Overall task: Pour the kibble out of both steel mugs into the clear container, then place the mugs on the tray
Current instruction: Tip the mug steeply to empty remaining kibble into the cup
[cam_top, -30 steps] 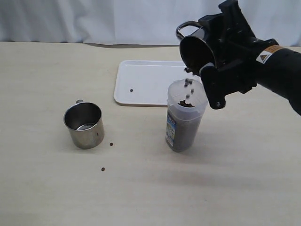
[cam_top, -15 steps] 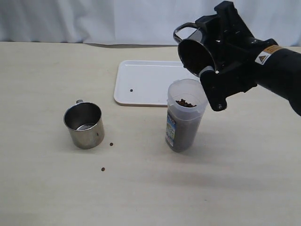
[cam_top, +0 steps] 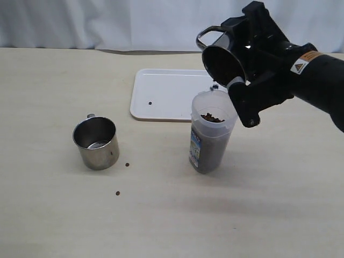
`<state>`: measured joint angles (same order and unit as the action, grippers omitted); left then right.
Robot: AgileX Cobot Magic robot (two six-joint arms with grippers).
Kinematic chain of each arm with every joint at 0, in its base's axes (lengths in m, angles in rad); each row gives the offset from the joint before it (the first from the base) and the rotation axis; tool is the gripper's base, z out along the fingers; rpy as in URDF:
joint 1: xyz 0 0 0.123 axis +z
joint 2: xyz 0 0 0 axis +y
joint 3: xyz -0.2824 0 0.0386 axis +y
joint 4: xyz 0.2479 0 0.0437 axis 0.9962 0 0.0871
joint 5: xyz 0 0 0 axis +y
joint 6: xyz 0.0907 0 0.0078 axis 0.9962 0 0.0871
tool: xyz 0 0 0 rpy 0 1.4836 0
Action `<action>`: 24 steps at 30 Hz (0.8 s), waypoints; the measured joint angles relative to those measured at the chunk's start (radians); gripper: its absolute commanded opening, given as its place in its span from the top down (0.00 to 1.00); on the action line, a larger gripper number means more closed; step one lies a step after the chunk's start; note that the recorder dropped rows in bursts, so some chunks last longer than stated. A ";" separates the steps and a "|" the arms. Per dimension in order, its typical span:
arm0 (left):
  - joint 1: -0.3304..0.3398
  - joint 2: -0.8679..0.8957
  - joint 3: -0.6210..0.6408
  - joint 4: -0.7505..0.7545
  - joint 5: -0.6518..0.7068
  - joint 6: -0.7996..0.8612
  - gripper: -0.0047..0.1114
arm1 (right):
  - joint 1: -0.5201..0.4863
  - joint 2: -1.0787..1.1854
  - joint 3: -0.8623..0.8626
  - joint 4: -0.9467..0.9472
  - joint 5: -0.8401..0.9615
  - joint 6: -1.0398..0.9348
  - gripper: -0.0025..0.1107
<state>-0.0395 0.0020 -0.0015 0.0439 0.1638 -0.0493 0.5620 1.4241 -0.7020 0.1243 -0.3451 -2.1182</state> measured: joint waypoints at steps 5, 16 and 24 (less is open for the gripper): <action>0.000 0.000 0.000 0.000 0.000 0.000 0.96 | 0.000 0.000 -0.002 -0.006 -0.006 0.000 0.93; 0.000 0.000 0.000 0.000 0.000 0.000 0.96 | 0.000 0.000 -0.002 -0.047 -0.006 0.000 0.93; 0.000 0.000 0.000 0.000 0.000 0.000 0.96 | 0.000 0.000 -0.002 -0.070 -0.006 -0.002 0.93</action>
<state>-0.0395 0.0020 -0.0015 0.0439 0.1638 -0.0493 0.5620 1.4241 -0.7042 0.0548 -0.3516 -2.1201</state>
